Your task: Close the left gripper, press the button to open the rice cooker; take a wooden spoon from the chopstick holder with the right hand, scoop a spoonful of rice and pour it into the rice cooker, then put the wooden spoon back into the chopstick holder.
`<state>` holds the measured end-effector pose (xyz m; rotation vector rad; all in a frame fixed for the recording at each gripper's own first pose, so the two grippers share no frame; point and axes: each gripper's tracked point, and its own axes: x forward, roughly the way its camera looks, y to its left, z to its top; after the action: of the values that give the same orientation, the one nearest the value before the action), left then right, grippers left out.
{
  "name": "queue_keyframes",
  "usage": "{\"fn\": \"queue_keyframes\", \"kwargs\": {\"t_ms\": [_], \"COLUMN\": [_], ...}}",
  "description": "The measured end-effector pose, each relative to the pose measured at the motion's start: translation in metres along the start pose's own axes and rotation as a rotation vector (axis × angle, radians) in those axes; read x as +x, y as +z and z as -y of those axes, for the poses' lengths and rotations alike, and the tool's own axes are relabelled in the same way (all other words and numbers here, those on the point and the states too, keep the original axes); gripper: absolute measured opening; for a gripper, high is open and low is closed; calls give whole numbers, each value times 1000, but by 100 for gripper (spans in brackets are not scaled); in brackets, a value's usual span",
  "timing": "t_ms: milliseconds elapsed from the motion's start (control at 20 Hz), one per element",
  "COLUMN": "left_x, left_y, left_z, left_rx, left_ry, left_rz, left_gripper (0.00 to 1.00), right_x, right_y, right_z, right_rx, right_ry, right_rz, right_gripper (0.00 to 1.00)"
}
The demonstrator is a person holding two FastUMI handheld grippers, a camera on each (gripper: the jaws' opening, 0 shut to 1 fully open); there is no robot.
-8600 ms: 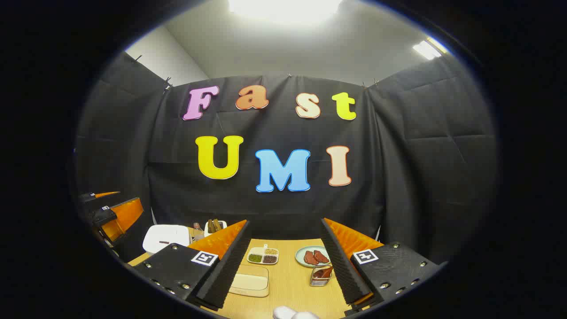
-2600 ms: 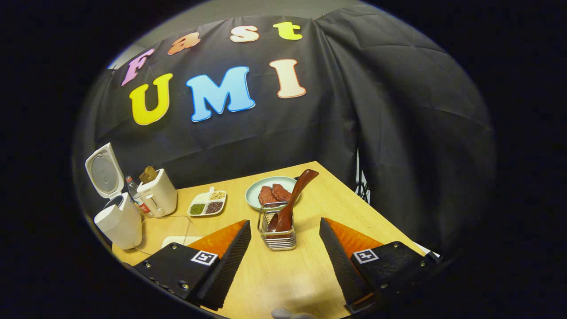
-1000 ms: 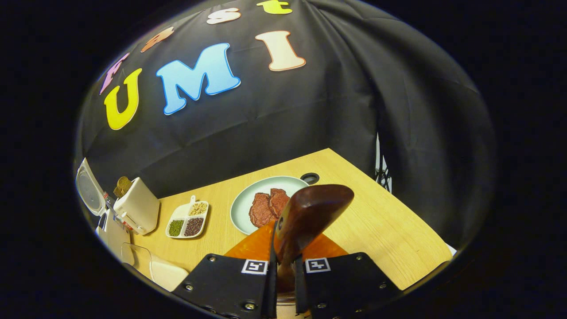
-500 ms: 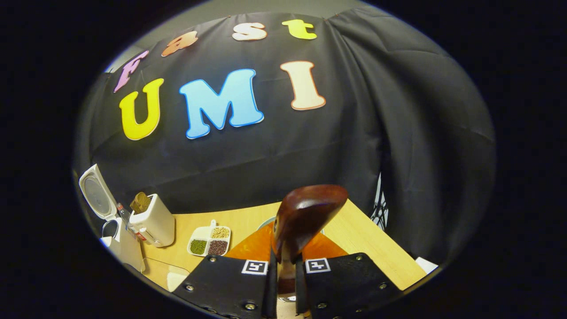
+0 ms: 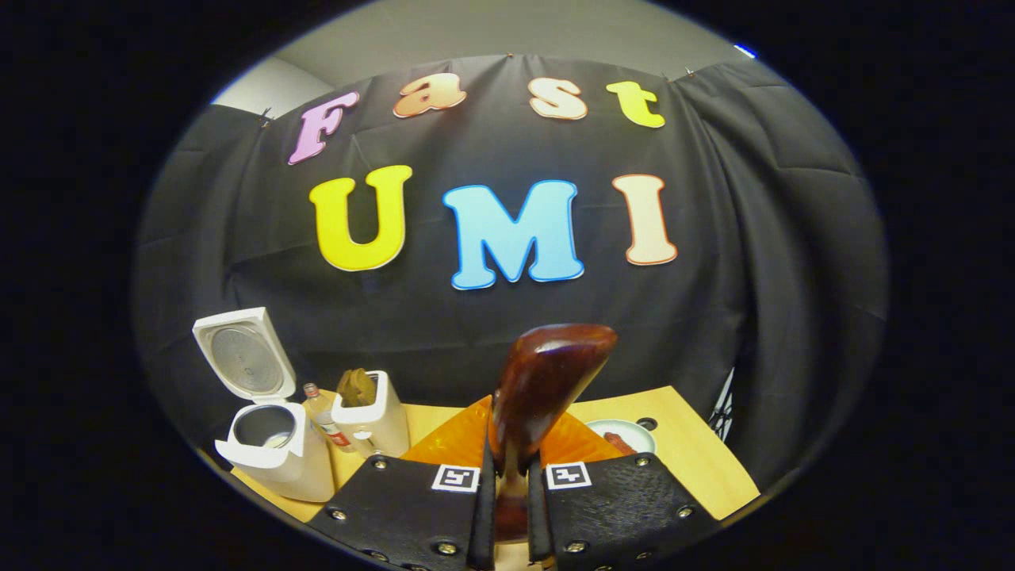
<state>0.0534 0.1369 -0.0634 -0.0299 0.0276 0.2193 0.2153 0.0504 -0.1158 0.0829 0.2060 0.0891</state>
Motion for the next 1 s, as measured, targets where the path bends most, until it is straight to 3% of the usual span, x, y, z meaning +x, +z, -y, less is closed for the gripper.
{"fn": "queue_keyframes", "kwargs": {"t_ms": [450,800,1000], "left_x": [-12,-20,-22], "left_y": [1,-10,-20], "left_z": [-19,-20,-32], "left_rx": [14,47,63], "left_ry": [18,19,40], "left_rz": [11,10,-8], "left_gripper": [98,98,98], "right_x": [21,55,63], "right_y": [-111,-195,-222], "right_z": [-77,-69,-64], "right_rx": [-82,-399,-523], "right_ry": [81,10,-3], "right_rz": [-152,-216,-236], "right_gripper": [17,17,17]}}
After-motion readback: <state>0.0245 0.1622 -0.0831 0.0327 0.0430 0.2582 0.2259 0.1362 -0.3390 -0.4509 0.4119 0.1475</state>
